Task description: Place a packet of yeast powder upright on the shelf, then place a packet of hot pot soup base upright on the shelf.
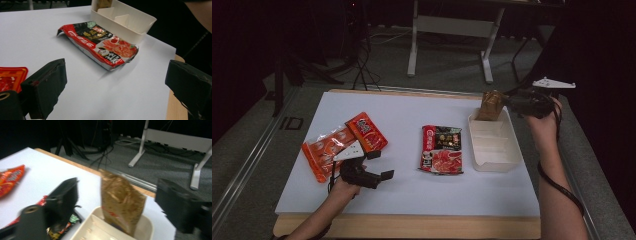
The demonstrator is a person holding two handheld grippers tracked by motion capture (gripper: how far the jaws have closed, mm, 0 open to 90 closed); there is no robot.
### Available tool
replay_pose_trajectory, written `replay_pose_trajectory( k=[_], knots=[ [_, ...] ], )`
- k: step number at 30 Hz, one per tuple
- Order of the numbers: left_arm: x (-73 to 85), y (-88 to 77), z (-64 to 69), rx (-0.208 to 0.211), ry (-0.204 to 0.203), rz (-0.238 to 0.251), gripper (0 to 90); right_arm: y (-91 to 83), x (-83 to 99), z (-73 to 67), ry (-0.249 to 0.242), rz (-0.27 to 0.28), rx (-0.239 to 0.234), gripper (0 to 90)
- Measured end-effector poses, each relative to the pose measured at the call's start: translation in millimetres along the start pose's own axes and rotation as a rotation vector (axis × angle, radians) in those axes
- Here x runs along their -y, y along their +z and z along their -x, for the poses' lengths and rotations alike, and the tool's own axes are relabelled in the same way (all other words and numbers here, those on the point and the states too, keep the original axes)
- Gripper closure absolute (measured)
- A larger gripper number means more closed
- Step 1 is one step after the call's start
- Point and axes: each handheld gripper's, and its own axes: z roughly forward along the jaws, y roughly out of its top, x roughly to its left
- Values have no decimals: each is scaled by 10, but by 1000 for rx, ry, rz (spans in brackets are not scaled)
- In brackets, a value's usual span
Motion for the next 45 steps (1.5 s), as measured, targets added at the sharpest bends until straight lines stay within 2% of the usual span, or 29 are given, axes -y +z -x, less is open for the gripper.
replay_pose_trajectory(
  k=[1,2,3,4,6,7,8,9,10,12,13,14,15,16,17,18,19,20,25,26,30,32,36,38,40,45],
  knots=[
    [-5,-2,-7,-1,-4,3,40,0,0,0,0,0,0,133],
    [-10,-2,-14,1,-7,-1,40,-67,54,-90,7,26,-21,131],
    [-14,0,-20,-6,-7,-10,46,-67,54,-90,7,26,-21,131],
    [-18,6,-25,6,-13,-16,46,-93,85,-139,10,37,-22,123],
    [-26,16,-25,7,-17,-19,51,-161,187,-301,9,49,-52,126],
    [-33,21,-28,16,-20,-22,51,-161,187,-301,9,49,-52,126],
    [-41,28,-33,21,-24,-24,51,-187,224,-358,12,55,-69,134],
    [-47,32,-35,20,-25,-25,51,-214,258,-418,8,56,-80,134],
    [-55,37,-36,20,-25,-27,51,-277,324,-537,-14,69,-88,137],
    [-73,45,-47,19,-30,-28,51,-323,384,-625,-14,84,-99,145],
    [-73,45,-47,19,-30,-28,51,-323,384,-625,-14,84,-99,145],
    [-90,48,-52,13,-28,-26,51,-360,448,-716,-29,75,-119,150],
    [-90,48,-52,13,-28,-26,51,-360,448,-716,-29,75,-119,150],
    [-101,47,-50,13,-23,-26,51,-401,527,-809,-38,81,-123,160],
    [-110,47,-48,13,-23,-21,51,-401,527,-809,-38,81,-123,160],
    [-125,47,-40,18,-16,-20,51,-430,592,-878,-47,80,-127,174],
    [-125,47,-40,18,-16,-20,51,-430,592,-878,-47,80,-127,174],
    [-130,49,-34,12,-8,-24,51,-452,641,-936,-60,78,-123,175],
    [-172,97,-9,19,22,-54,51,-496,739,-1071,-53,89,-124,175],
    [-182,108,-4,17,27,-57,51,-514,776,-1145,-72,101,-113,163],
    [-236,139,-1,30,30,-58,52,-526,838,-1227,-34,122,-134,137],
    [-268,152,-2,27,32,-63,52,-554,906,-1315,-23,117,-113,134],
    [-333,178,-13,18,49,-67,52,-583,1002,-1371,-15,133,-115,129],
    [-363,200,-20,20,48,-68,52,-580,1079,-1399,-7,110,-134,131],
    [-398,248,-30,18,54,-76,52,-587,1114,-1419,-15,99,-131,131],
    [-459,349,-49,23,62,-106,52,-639,1189,-1465,-16,104,-139,126]
  ],
)
